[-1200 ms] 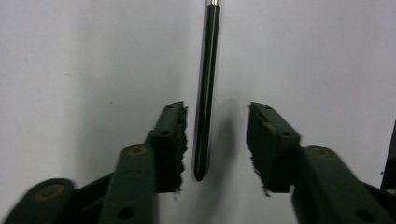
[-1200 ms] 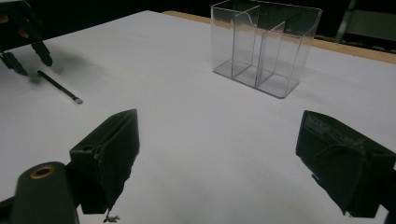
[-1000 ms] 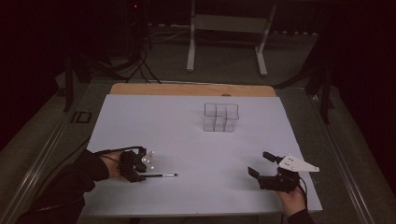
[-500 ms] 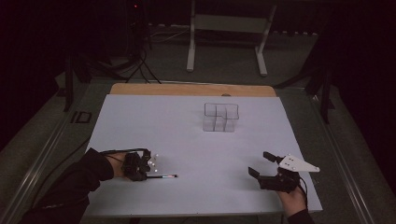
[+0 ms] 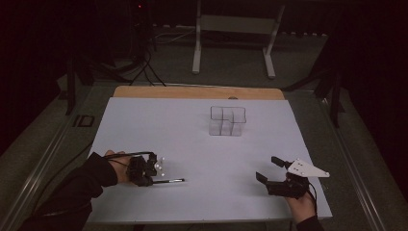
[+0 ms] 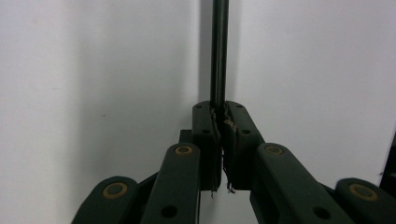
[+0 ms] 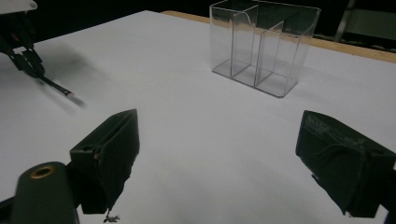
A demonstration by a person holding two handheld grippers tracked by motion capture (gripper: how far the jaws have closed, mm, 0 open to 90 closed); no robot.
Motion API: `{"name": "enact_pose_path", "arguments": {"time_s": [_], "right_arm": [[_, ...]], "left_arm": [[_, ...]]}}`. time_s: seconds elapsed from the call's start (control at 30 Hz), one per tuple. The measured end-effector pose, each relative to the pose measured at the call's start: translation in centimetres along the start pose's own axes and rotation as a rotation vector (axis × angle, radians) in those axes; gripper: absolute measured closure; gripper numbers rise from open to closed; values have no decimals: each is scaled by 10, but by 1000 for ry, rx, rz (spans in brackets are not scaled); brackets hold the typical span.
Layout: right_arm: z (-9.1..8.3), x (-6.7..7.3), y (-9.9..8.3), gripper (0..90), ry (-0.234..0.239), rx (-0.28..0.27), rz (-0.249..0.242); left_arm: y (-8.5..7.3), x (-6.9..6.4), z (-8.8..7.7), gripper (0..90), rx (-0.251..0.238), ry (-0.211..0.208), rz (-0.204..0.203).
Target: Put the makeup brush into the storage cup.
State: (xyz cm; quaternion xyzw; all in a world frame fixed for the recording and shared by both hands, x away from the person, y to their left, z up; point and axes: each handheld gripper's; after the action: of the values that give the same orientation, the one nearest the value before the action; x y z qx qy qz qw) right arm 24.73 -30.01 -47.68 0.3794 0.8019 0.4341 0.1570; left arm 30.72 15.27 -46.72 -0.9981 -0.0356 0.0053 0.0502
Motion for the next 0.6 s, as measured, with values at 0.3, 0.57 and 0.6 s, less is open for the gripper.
{"name": "enact_pose_path", "arguments": {"time_s": [0.3, 0.57, 0.6], "right_arm": [[0, 0, 0, 135, 1, 0, 4], [0, -1, 0, 135, 1, -2, 8], [0, -1, 0, 136, 1, -2, 8]], "left_arm": [[1, -1, -17, 850, -73, 22, -64], [5, -2, -31, 850, -160, 50, -125], [6, -5, -32, 850, -179, 52, -119]]}}
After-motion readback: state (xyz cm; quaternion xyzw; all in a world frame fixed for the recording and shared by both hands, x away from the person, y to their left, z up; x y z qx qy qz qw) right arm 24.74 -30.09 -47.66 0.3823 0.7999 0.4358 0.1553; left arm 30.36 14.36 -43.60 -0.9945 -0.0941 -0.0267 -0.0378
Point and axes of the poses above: each handheld gripper's, and its own axes: z roughly forward along the jaws, y roughly out of its top, x roughly to its left, and after that the axes turned 12 degrees about x, right-handed
